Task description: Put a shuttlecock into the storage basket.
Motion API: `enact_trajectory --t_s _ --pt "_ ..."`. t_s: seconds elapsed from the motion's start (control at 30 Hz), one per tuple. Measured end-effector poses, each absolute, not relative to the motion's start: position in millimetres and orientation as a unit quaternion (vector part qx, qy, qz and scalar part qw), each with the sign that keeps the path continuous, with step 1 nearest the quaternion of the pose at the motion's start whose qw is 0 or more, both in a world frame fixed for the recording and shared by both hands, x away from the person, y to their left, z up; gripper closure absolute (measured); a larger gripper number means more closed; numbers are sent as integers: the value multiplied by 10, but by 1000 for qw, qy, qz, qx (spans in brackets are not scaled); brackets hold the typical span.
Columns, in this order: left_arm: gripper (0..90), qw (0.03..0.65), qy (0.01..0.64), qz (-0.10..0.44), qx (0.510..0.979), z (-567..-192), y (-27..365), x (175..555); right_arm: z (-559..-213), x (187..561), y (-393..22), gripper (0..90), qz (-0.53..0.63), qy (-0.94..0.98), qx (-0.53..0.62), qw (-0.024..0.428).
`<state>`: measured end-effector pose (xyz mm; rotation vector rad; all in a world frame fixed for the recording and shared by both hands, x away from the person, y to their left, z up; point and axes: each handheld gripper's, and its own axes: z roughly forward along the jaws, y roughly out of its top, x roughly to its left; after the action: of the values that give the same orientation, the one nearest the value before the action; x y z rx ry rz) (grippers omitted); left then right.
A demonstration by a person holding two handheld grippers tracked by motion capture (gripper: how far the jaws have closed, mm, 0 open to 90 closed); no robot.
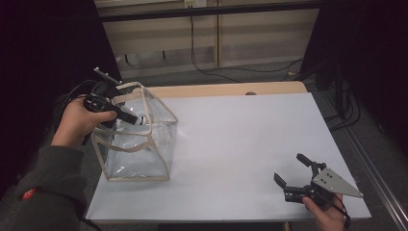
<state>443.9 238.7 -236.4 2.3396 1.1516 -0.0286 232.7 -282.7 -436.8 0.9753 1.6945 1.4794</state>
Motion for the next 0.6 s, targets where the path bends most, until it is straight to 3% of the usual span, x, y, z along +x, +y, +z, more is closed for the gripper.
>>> enact_trajectory --t_s 0.6 --pt "876 259 422 -20 868 -2472 2376 4439 -4366 2326 -2830 21 567 651 373 339"
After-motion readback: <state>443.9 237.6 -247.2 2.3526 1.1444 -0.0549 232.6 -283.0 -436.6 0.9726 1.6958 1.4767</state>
